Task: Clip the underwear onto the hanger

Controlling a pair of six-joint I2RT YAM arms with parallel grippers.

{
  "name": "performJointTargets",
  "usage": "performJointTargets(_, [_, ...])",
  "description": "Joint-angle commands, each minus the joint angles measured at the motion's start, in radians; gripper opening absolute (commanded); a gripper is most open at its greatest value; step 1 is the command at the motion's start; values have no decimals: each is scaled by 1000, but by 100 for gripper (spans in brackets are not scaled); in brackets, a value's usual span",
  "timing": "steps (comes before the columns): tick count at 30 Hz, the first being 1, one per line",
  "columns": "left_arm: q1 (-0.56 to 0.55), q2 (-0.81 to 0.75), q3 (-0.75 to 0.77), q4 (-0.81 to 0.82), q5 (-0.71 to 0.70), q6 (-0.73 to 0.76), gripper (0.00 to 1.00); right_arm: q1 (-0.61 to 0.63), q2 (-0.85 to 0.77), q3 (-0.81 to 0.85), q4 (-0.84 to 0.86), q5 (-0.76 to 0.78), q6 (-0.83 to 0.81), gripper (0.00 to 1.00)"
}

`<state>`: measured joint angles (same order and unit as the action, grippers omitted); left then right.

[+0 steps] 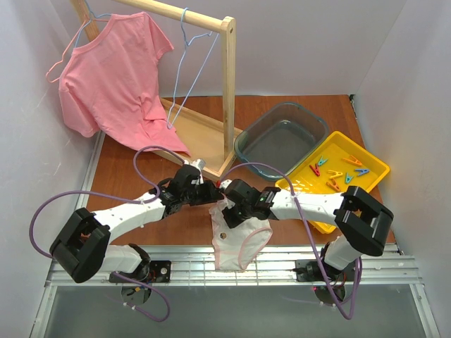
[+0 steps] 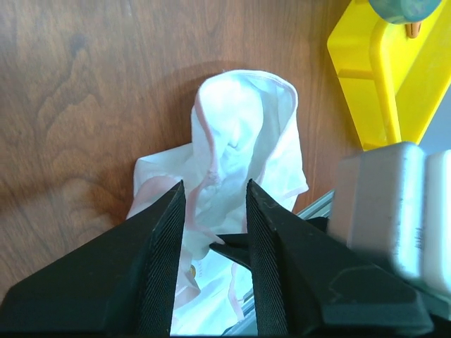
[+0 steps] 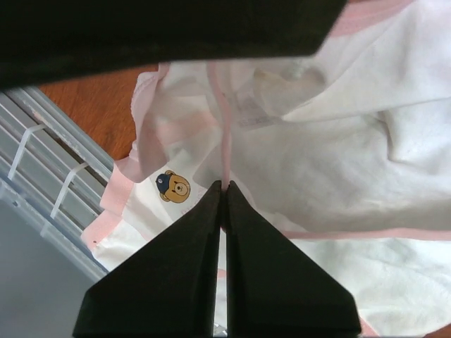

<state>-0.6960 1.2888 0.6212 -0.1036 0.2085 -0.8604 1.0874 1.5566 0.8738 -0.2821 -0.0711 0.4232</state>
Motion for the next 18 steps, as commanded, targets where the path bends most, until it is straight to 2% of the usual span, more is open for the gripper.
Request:
performJointTargets(1, [13, -6, -23, 4, 0, 6, 30, -6, -45, -15, 0, 43, 15, 1])
performJointTargets(4, [15, 0, -34, 4, -9, 3, 27, -15, -99, -38, -2, 62, 40, 1])
performJointTargets(8, [15, 27, -21, -27, -34, -3, 18, -18, -122, -58, -9, 67, 51, 1])
performJointTargets(18, [15, 27, -12, -42, -60, -11, 13, -18, -130, -61, -17, 67, 51, 1])
